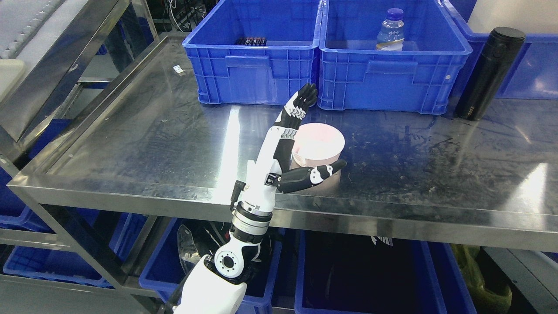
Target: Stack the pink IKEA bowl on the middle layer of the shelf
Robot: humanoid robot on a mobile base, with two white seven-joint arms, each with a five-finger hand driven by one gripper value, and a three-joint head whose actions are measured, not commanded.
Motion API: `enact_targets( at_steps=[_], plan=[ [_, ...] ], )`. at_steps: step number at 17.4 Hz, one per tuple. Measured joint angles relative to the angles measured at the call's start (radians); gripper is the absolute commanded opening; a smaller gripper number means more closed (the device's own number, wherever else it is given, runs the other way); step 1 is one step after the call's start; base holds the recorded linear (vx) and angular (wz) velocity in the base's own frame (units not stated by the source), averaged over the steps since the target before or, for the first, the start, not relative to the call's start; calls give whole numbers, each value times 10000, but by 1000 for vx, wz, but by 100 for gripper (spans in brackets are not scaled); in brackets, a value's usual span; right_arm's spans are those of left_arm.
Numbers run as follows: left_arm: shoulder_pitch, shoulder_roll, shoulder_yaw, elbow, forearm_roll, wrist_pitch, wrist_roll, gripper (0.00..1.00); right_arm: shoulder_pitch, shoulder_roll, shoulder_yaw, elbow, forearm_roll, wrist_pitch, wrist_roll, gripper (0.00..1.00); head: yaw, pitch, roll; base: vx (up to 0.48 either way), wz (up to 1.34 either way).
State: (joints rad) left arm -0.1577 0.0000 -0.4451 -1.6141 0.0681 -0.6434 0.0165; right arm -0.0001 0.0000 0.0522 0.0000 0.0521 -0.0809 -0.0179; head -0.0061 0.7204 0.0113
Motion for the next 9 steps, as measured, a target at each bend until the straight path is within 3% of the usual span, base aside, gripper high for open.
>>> enact_targets(
  at_steps=[5, 7, 9],
  plan=[
    [-333, 0, 139, -6, -30, -94, -166, 99, 0, 0, 0, 0, 0, 0, 2, 100, 0, -2, 0, -8, 20],
    [-998, -1, 295, -6, -216, 638, -477, 99, 0, 0, 0, 0, 0, -2, 6, 100, 0, -2, 0, -28, 64],
    [-1856, 49, 506, -4, -619, 2063, -1113, 99, 1, 0, 0, 0, 0, -3, 8, 100, 0, -2, 0, -69, 118]
  ],
)
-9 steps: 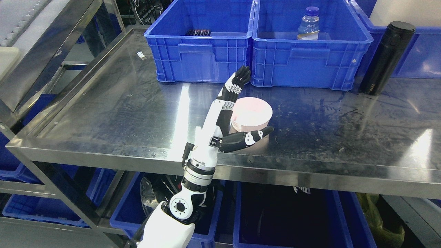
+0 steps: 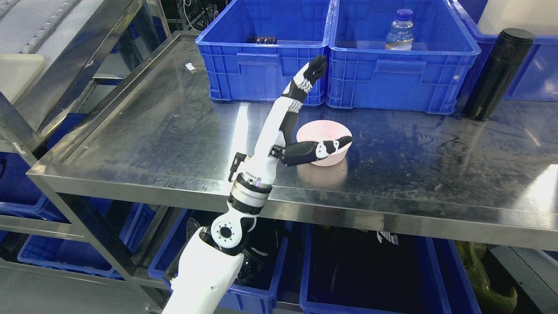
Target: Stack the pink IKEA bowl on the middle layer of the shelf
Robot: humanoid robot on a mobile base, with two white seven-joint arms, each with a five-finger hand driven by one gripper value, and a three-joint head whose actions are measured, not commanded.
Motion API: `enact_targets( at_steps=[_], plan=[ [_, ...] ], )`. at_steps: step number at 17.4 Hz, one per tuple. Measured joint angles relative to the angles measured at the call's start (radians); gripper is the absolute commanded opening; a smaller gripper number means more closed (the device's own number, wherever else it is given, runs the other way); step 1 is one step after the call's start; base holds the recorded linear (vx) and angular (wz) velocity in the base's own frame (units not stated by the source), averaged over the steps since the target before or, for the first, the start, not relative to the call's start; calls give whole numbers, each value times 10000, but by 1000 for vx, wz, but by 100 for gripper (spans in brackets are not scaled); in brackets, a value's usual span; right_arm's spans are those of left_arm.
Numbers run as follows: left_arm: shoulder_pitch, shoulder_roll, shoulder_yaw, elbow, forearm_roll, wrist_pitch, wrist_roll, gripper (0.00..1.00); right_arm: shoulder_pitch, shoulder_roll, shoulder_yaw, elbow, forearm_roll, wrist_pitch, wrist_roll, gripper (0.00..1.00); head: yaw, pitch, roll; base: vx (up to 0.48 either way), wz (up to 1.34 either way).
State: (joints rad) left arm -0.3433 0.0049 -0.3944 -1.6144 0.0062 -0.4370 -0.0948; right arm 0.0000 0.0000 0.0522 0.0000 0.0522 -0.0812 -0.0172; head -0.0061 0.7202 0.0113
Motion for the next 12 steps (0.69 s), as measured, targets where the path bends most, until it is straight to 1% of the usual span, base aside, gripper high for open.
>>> enact_targets(
  at_steps=[1, 2, 4, 6, 7, 10, 12],
  plan=[
    [-481, 78, 109, 0, -428, 799, -636, 99, -1, 0, 0, 0, 0, -1, 20, 100, 0, 0, 0, -64, 124],
    [-889, 158, 199, 0, -893, 1287, -1294, 99, 0, 0, 0, 0, 0, -1, 46, 100, 0, 0, 0, -64, 124],
    [-1635, 323, 343, 0, -2299, 1866, -2995, 99, 0, 0, 0, 0, 0, -2, 63, 100, 0, 0, 0, -52, 105],
    [-2283, 460, 449, 1, -3967, 2113, -4939, 95, 0, 0, 0, 0, 0, -3, 40, 100, 0, 0, 0, -27, -15],
    [-2617, 536, 499, 3, -4749, 2206, -5816, 95, 0, 0, 0, 0, 0, -3, 26, 100, 0, 0, 0, -10, -50],
    [-3330, 710, 602, 3, -6176, 2263, -7397, 96, -1, 0, 0, 0, 0, -3, 14, 100, 0, 0, 0, 8, -1],
    [-3658, 786, 635, 7, -6886, 2277, -8529, 94, -1, 0, 0, 0, 0, -3, -4, 100, 0, 0, 0, 0, 0]
  ],
)
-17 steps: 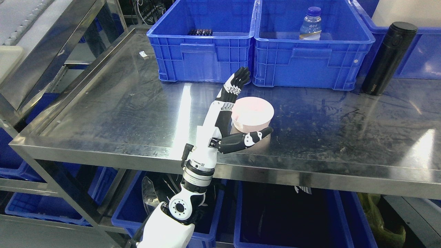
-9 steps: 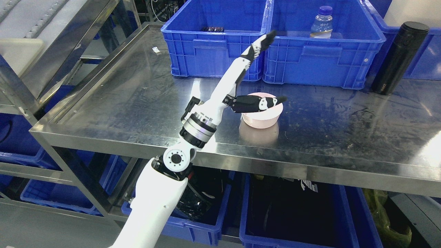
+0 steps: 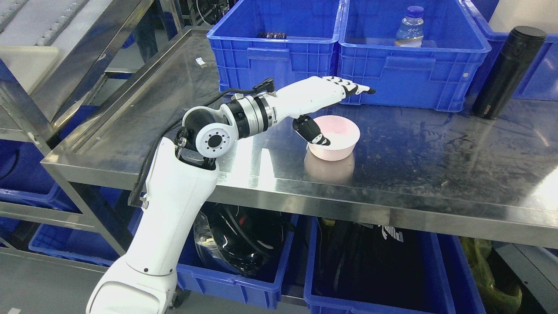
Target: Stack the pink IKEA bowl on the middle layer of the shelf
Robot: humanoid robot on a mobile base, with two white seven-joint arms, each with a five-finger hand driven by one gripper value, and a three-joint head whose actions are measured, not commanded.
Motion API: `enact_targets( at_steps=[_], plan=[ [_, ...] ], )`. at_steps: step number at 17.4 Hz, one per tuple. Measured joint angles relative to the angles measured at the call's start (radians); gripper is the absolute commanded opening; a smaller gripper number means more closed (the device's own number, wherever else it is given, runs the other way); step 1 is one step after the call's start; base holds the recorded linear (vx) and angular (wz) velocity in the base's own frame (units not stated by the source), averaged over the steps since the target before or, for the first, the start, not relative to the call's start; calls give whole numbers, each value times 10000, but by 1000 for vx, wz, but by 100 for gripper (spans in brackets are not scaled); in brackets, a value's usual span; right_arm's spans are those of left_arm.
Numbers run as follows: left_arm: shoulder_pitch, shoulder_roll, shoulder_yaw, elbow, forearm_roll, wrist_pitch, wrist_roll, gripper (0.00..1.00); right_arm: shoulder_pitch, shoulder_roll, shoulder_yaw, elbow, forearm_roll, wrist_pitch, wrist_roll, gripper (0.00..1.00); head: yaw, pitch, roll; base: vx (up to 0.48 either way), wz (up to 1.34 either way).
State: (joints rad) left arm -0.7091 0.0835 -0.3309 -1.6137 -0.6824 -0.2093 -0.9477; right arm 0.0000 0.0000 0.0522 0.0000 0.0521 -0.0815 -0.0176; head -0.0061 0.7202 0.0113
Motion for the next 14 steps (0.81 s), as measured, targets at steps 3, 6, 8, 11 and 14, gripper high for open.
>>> enact_targets(
  at_steps=[3, 6, 8, 11, 14],
  plan=[
    [-329, 34, -67, 168, -1155, 26, -720, 89, 0, 0, 0, 0, 0, 0, -3, 100, 0, 0, 0, 0, 0],
    [-534, -151, -160, 506, -2014, -22, -948, 88, 0, 0, 0, 0, 0, 0, -4, 100, 0, 0, 0, 0, 0],
    [-628, -283, -255, 808, -2376, -53, -1007, 88, 0, 0, 0, 0, 0, 0, -4, 100, 0, 0, 0, 0, 0],
    [-709, -423, -420, 1204, -2700, -61, -1051, 84, 0, 0, 0, 0, 0, 0, -4, 100, 0, 0, 0, 0, 0],
    [-749, -529, -549, 1570, -2913, -65, -1069, 81, 0, 0, 0, 0, 0, 0, -4, 100, 0, 0, 0, 0, 0]
  ],
)
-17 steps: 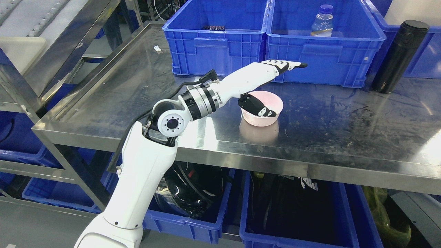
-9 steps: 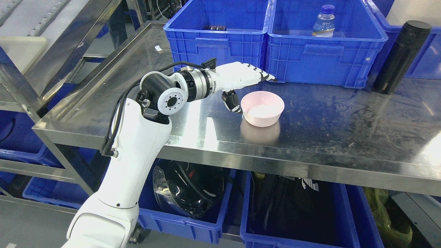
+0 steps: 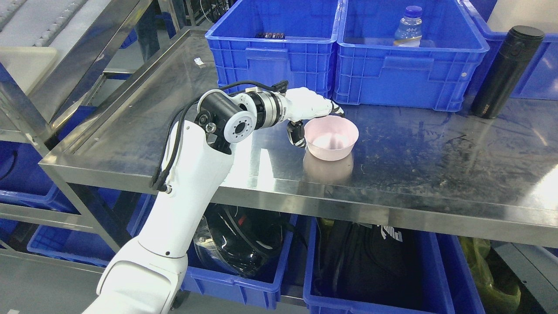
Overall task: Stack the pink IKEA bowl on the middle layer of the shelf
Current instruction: 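Reach the left hand to the pink bowl rim and grip it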
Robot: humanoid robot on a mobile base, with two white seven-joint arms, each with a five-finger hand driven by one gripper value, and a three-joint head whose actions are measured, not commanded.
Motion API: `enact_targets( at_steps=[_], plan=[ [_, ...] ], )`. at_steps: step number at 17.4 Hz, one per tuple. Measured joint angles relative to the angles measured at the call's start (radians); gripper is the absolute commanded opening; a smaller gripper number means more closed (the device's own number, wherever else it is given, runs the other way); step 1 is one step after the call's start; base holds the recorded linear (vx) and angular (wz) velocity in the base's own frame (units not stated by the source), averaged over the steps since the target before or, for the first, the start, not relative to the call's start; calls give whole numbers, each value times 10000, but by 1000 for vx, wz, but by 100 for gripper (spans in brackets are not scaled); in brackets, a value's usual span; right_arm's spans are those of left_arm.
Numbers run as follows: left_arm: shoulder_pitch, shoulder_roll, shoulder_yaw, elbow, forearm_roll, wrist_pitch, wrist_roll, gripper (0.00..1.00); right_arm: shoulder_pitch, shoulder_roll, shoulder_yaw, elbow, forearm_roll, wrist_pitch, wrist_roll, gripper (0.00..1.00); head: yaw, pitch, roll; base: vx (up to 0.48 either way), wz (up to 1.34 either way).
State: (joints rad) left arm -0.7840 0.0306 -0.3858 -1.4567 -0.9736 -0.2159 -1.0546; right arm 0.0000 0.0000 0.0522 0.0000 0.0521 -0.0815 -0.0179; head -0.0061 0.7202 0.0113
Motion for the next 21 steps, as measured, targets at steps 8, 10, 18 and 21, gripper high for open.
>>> enact_targets(
  at_steps=[8, 10, 18, 21],
  plan=[
    [-48, -175, -372, 837, 106, -264, 22, 60, 0, 0, 0, 0, 0, 0, 0, 100, 0, 0, 0, 0, 0],
    [-53, -197, -457, 970, 209, -456, 24, 51, 0, 0, 0, 0, 0, 0, 0, 100, 0, 0, 0, 0, 0],
    [-71, -257, -364, 1420, 371, -2689, -11, 0, 0, 0, 0, 0, 0, 0, 0, 100, 0, 0, 0, 0, 0],
    [-51, -273, -12, 1545, 475, -3447, -145, 0, 0, 0, 0, 0, 0, 0, 0, 100, 0, 0, 0, 0, -4]
  ],
)
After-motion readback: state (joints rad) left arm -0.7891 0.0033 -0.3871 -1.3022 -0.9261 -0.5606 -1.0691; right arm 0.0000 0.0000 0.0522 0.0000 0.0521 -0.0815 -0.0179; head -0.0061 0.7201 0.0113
